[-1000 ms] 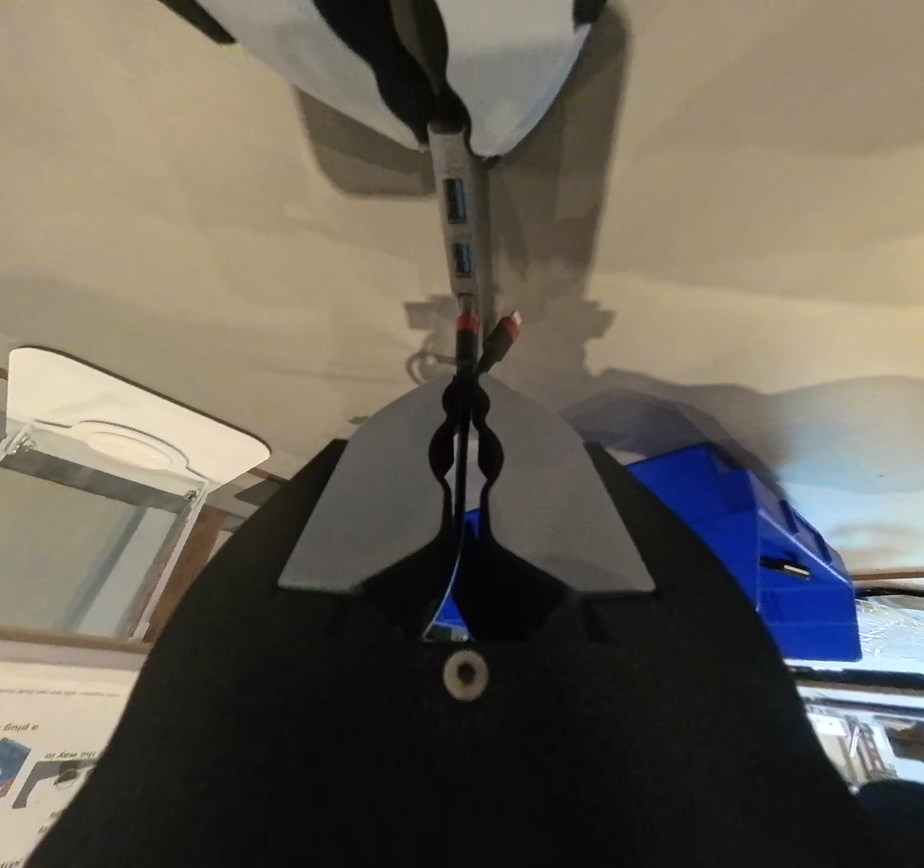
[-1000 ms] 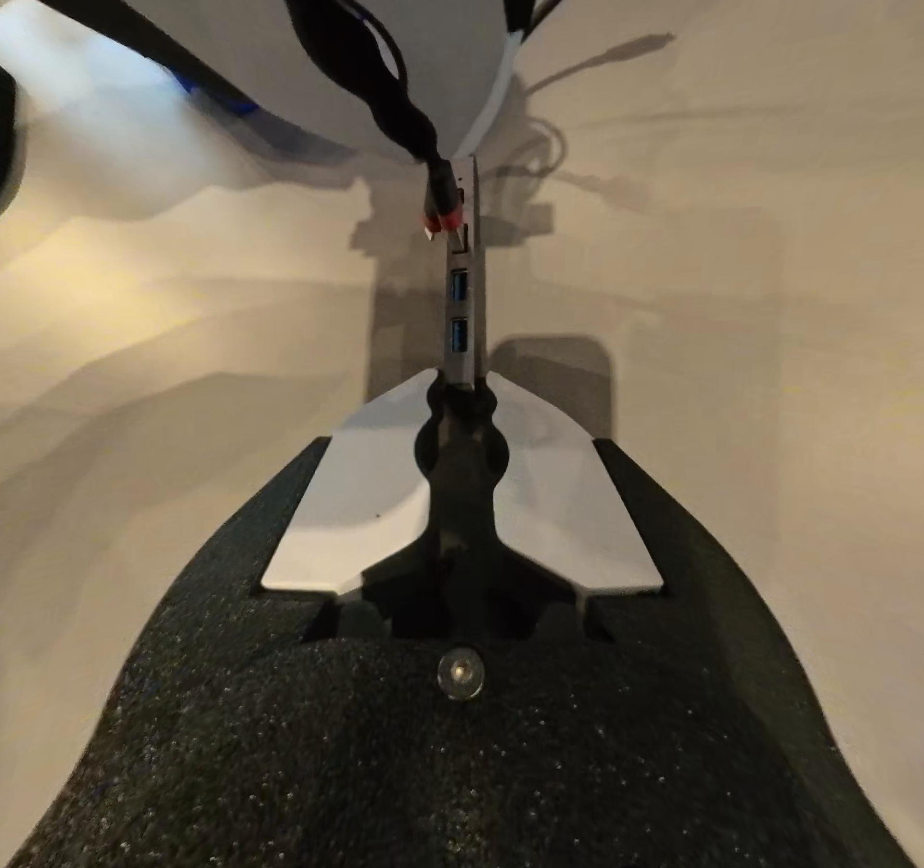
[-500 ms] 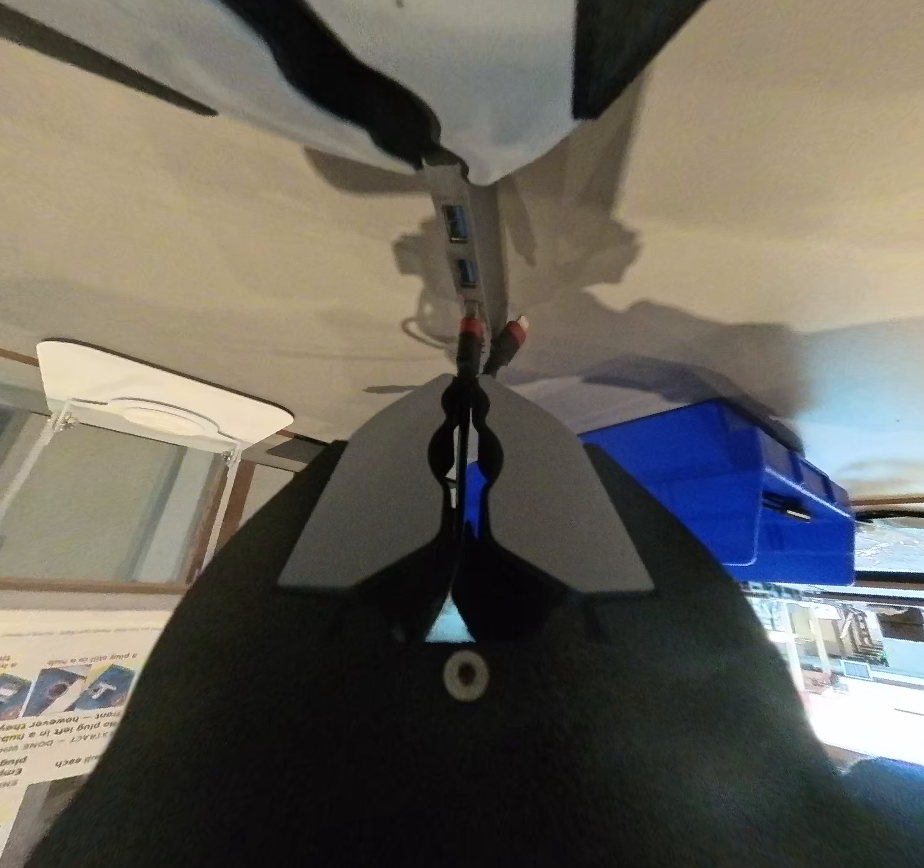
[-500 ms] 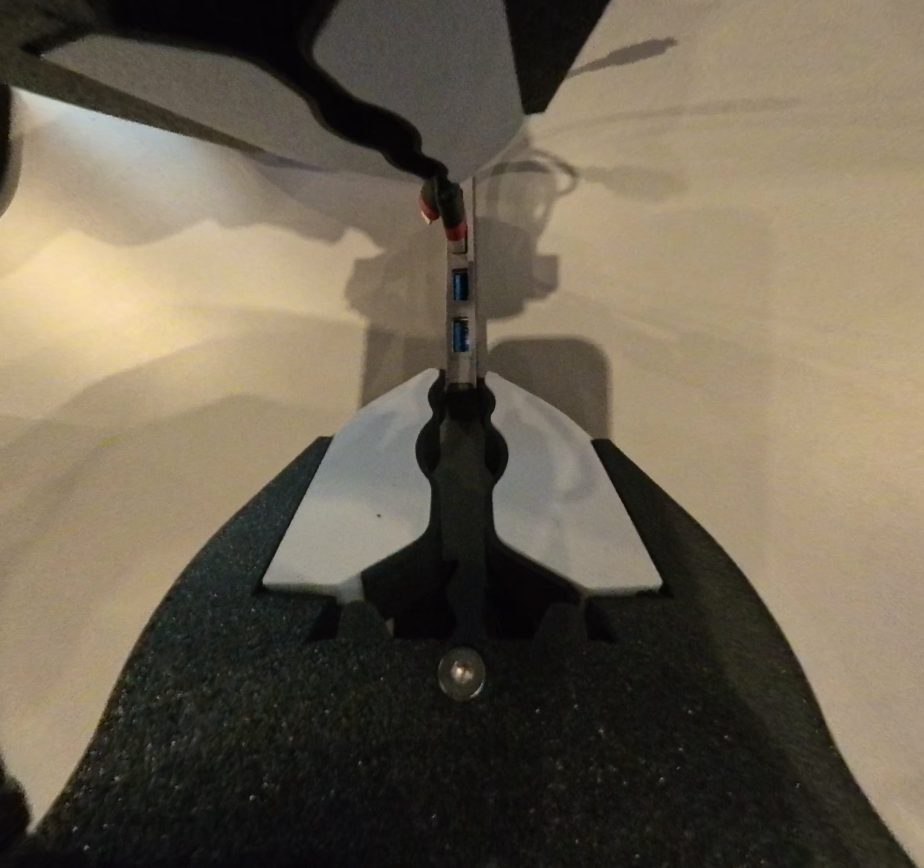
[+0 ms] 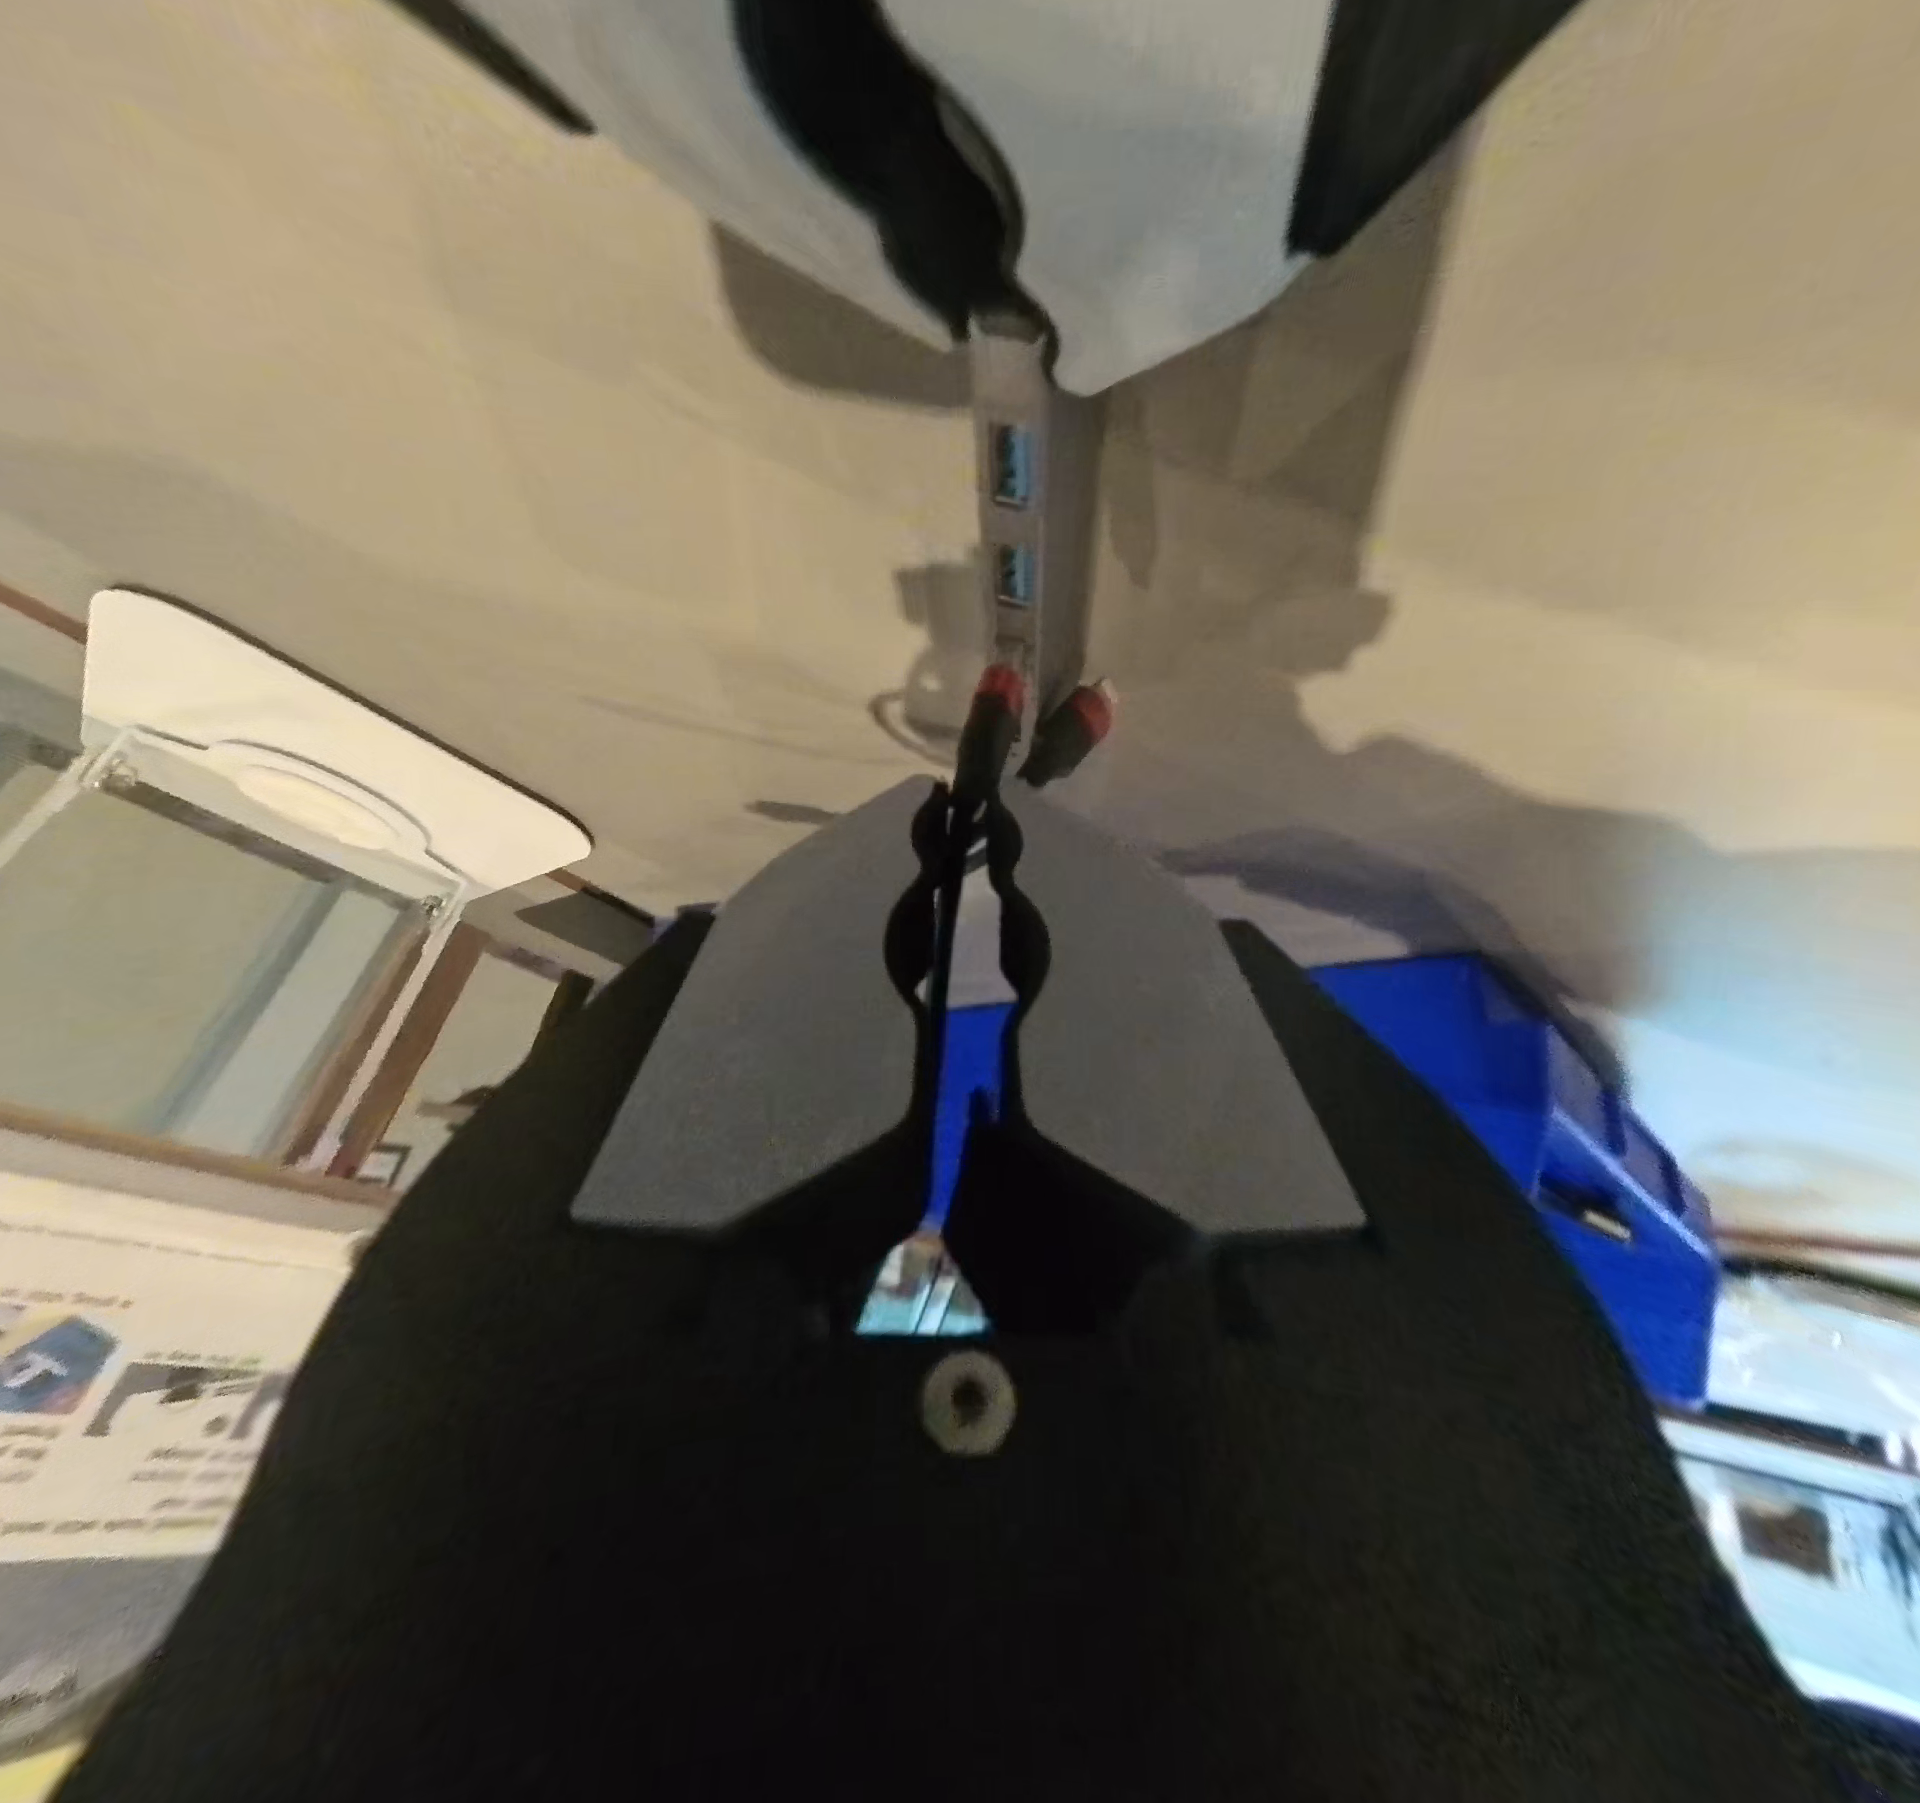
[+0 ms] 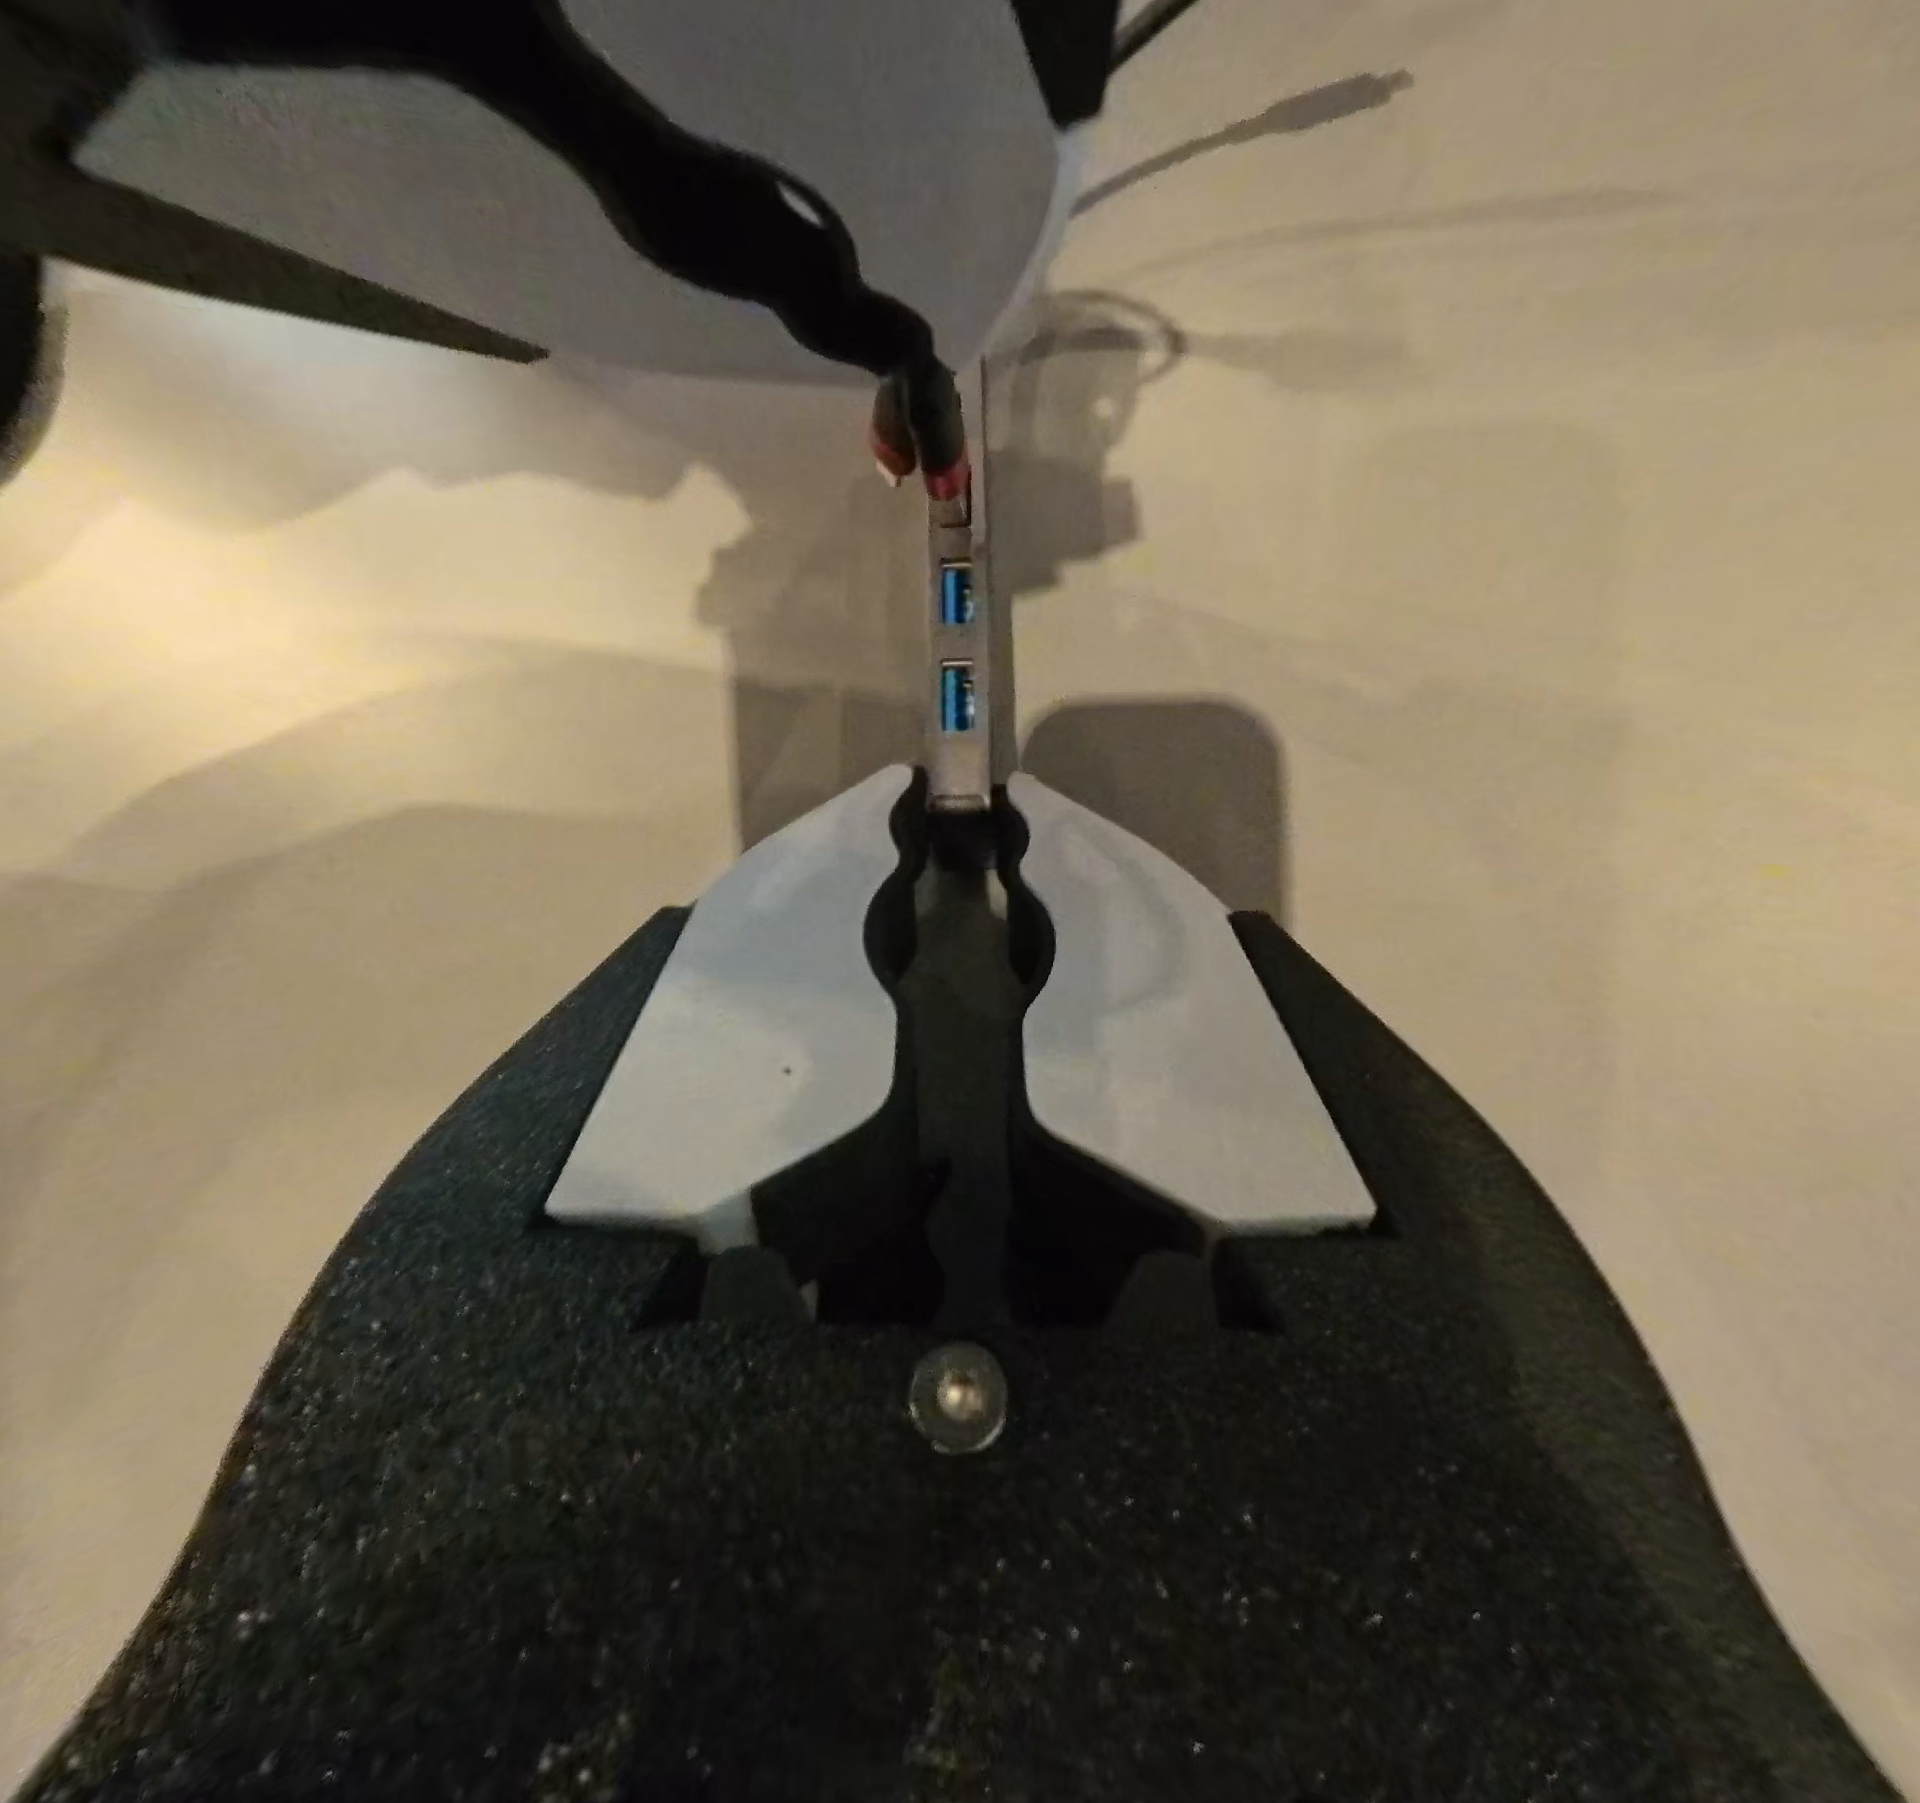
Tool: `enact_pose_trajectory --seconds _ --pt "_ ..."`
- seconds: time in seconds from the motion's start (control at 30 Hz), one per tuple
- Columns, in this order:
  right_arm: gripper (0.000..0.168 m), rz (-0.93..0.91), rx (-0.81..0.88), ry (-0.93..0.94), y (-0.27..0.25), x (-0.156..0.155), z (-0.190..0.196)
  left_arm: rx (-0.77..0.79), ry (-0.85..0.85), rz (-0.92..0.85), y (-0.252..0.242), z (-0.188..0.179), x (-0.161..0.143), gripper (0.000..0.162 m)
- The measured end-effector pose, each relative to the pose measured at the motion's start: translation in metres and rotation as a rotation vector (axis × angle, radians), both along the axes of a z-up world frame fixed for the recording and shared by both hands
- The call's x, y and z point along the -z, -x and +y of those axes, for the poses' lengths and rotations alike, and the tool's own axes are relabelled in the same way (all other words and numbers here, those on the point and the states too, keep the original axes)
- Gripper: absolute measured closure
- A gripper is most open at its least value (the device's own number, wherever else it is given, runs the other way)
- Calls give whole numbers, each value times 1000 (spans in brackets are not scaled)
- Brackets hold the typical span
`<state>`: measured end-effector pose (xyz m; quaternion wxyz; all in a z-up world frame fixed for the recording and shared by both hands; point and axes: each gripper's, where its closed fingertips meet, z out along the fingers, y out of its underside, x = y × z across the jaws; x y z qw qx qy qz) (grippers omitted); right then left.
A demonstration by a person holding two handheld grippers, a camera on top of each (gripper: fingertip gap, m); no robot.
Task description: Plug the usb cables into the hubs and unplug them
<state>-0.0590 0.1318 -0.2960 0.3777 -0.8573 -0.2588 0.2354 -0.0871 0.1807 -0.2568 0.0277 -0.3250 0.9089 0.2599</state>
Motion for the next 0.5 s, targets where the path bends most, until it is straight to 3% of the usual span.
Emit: enact_pose_trajectory --seconds 0.07,0.27,0.4,0.5 --pt "156 16 -9 12 1 0 -1 -31 59 -65 1 -1 0 154" --pt "157 -25 -15 -21 2 0 -1 -165 266 -308 2 -11 -18 126" --pt "157 -40 -17 -79 6 -6 0 -164 280 -531 4 -11 -34 114" --pt "156 -109 -18 -124 6 -7 2 -116 191 -734 8 -9 -43 110"
